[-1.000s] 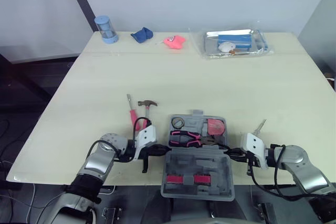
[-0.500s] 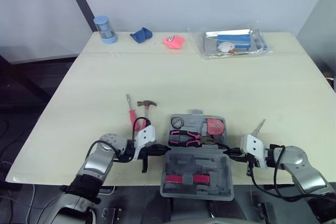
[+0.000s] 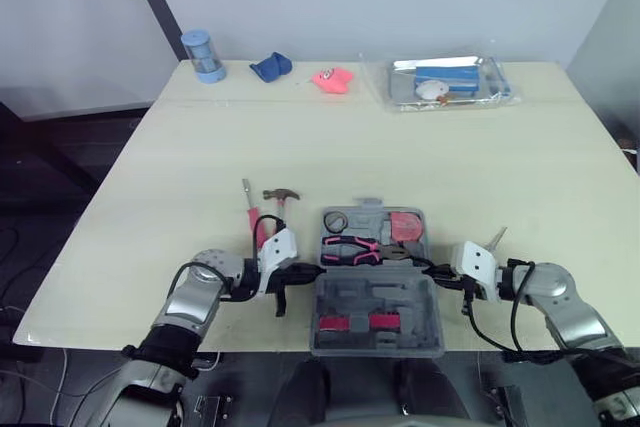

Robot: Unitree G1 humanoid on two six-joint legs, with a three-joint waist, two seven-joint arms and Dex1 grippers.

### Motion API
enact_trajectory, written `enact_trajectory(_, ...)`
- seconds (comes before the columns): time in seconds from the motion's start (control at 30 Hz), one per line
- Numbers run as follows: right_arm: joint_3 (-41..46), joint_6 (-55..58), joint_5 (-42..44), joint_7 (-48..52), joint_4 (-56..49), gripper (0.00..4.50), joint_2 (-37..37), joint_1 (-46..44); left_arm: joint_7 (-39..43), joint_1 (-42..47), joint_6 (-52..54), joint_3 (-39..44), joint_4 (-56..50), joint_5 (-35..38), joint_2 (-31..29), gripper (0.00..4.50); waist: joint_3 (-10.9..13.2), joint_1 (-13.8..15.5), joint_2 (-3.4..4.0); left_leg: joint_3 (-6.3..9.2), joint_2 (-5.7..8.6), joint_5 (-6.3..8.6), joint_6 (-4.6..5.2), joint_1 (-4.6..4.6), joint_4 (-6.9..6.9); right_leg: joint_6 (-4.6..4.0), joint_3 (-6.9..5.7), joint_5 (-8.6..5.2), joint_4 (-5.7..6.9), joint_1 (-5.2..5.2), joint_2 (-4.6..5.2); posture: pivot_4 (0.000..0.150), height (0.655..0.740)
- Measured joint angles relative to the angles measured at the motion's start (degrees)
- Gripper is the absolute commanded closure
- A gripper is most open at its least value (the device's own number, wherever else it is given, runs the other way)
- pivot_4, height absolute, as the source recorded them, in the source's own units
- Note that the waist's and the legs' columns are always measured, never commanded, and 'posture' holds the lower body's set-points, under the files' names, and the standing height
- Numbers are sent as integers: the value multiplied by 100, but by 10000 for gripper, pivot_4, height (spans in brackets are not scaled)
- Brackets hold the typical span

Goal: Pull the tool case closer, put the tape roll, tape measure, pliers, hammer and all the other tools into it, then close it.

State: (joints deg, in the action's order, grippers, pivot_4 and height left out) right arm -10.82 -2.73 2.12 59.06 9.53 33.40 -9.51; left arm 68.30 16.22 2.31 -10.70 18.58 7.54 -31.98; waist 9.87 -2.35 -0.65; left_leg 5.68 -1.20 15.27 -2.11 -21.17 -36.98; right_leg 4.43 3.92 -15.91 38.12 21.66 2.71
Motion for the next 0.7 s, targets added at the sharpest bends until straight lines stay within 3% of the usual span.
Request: enact_trajectory(0.7, 5, -129, -284, -241, 547, 41647, -187, -510, -495, 445, -137, 74, 572, -204, 271, 45000, -2, 1, 4, 3, 3, 0, 1, 2, -20, 5, 0, 3, 8, -7, 0, 1500, 7400)
